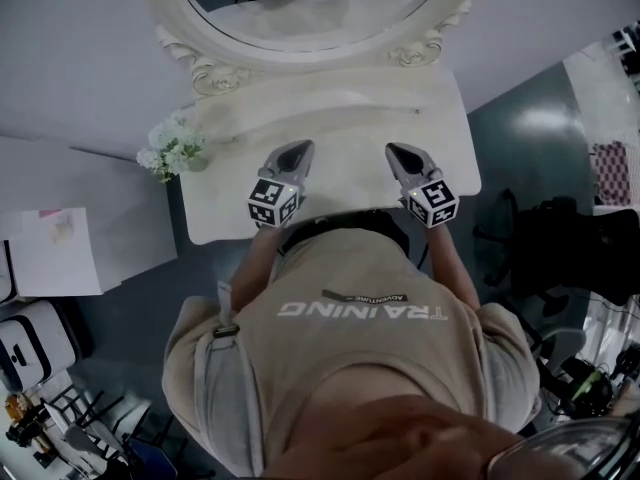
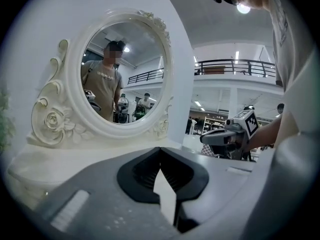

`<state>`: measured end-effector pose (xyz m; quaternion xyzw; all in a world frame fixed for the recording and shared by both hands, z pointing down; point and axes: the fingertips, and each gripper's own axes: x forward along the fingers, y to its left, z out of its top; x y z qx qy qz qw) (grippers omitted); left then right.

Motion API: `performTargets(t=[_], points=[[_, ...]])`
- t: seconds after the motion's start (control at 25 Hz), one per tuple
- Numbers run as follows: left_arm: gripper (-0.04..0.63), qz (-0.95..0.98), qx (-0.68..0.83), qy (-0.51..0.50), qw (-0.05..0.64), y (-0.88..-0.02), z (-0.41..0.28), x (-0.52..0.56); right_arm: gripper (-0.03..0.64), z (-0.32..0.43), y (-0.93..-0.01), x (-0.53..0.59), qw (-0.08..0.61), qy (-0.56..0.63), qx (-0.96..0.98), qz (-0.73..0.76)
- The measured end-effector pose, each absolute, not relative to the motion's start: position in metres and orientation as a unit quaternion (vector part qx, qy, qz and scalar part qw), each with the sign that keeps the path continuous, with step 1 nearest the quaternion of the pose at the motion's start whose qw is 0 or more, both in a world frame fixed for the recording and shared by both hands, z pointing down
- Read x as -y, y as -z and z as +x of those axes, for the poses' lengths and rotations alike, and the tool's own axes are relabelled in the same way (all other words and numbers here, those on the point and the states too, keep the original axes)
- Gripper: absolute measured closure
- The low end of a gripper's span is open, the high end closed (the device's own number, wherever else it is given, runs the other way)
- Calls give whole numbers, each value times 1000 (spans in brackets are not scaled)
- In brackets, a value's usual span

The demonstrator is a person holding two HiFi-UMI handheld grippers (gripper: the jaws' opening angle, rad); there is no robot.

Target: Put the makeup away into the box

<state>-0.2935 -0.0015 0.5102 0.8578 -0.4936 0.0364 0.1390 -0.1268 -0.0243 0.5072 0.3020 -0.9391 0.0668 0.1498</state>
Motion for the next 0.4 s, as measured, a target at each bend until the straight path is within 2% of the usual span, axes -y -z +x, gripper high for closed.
performTargets(t=[0.4], points=[[588,843,511,-33,163,-521,-297,-7,612,-131,-512,28,149,-82,942,289]])
